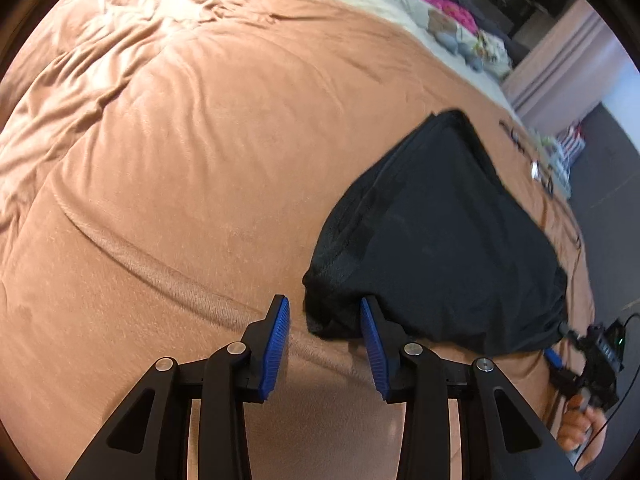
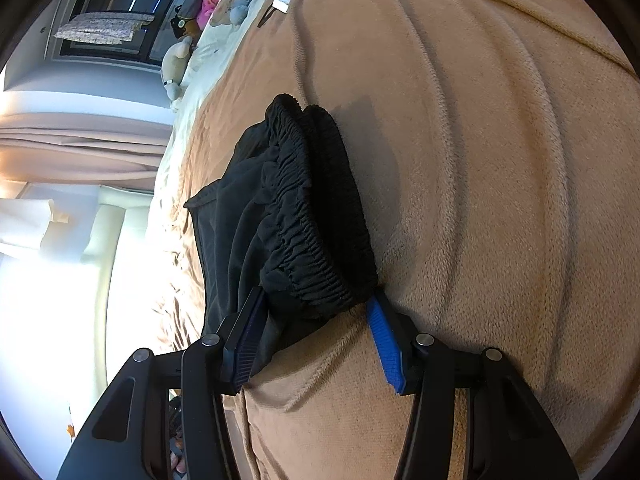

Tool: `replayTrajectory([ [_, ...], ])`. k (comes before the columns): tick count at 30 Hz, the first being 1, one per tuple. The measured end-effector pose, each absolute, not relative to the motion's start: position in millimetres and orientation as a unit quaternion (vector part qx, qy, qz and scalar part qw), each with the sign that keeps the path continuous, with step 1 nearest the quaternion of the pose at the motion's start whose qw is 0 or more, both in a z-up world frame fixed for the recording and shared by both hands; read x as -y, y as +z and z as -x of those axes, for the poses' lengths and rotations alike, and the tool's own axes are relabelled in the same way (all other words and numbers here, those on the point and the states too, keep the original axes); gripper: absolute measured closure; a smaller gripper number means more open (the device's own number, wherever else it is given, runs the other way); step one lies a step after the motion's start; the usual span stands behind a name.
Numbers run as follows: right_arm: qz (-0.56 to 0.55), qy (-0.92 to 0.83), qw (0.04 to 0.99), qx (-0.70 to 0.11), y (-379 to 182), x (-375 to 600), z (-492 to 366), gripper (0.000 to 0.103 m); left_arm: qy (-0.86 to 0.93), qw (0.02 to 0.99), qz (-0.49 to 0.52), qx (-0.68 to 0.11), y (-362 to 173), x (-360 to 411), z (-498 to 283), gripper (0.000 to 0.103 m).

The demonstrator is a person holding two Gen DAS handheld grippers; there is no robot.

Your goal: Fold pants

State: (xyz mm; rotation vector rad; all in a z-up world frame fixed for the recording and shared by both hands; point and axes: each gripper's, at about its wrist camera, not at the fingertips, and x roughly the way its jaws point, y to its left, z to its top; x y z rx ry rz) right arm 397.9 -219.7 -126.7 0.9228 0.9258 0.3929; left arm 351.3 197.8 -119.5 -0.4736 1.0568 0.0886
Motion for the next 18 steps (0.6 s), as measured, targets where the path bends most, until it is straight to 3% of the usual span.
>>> replayTrajectory([
  [10,-0.425,0.182,0.777,-0.428,-127,222,-398,0.054,0.012,0.83,0.153,-0.536,-136,-181,-352,0.063],
  [16,-0.426,0.183,0.776,-0.427,-126,222,-398,0.054,0.021,0.835,0.164,-0.525,-136,-184,-367,0.063],
  [18,-0.427,0.183,0.776,-0.427,-127,223,-399,0.054,0.021,0.834,0.156,-0.529,-139,-182,-369,0.072],
])
